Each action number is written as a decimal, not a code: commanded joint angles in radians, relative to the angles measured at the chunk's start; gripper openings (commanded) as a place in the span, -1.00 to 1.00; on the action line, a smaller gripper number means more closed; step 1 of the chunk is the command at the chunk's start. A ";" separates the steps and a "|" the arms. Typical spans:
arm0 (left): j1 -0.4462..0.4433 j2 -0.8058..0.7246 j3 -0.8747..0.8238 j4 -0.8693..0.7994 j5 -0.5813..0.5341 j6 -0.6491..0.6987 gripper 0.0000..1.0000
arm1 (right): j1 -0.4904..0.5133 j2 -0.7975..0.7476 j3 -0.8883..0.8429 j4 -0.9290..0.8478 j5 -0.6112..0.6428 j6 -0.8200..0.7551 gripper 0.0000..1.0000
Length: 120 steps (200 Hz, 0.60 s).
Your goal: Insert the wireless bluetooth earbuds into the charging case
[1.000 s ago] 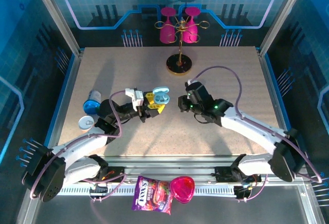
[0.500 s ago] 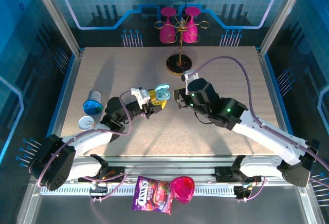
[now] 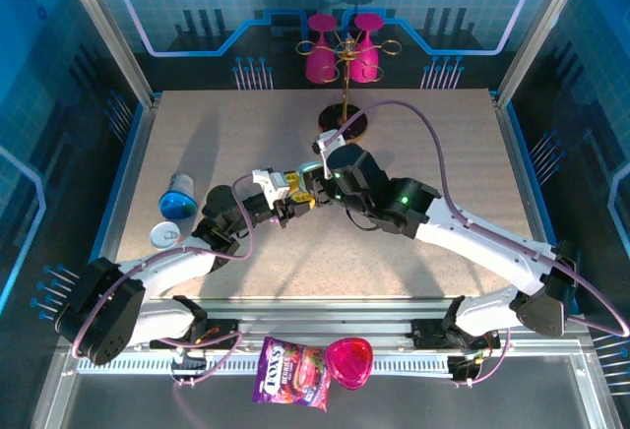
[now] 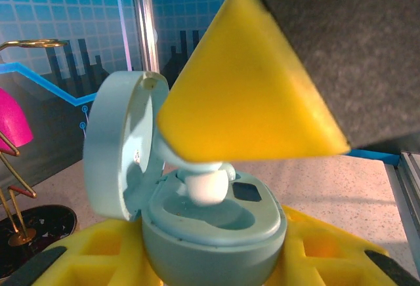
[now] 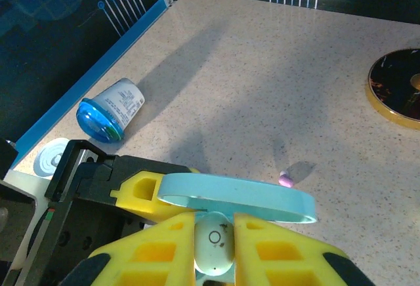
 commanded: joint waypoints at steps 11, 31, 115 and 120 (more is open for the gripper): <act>-0.001 0.001 -0.010 0.050 -0.013 -0.021 -0.41 | 0.013 0.016 0.030 0.031 -0.032 0.004 -0.64; -0.003 0.004 -0.012 0.052 -0.019 -0.023 -0.41 | 0.014 0.022 0.031 0.036 -0.053 0.007 -0.65; -0.002 0.007 -0.009 0.062 -0.041 -0.030 -0.41 | 0.027 0.030 0.019 0.019 -0.077 0.033 -0.62; -0.001 0.007 -0.009 0.064 -0.042 -0.031 -0.41 | 0.027 0.032 0.019 0.016 -0.073 0.031 -0.61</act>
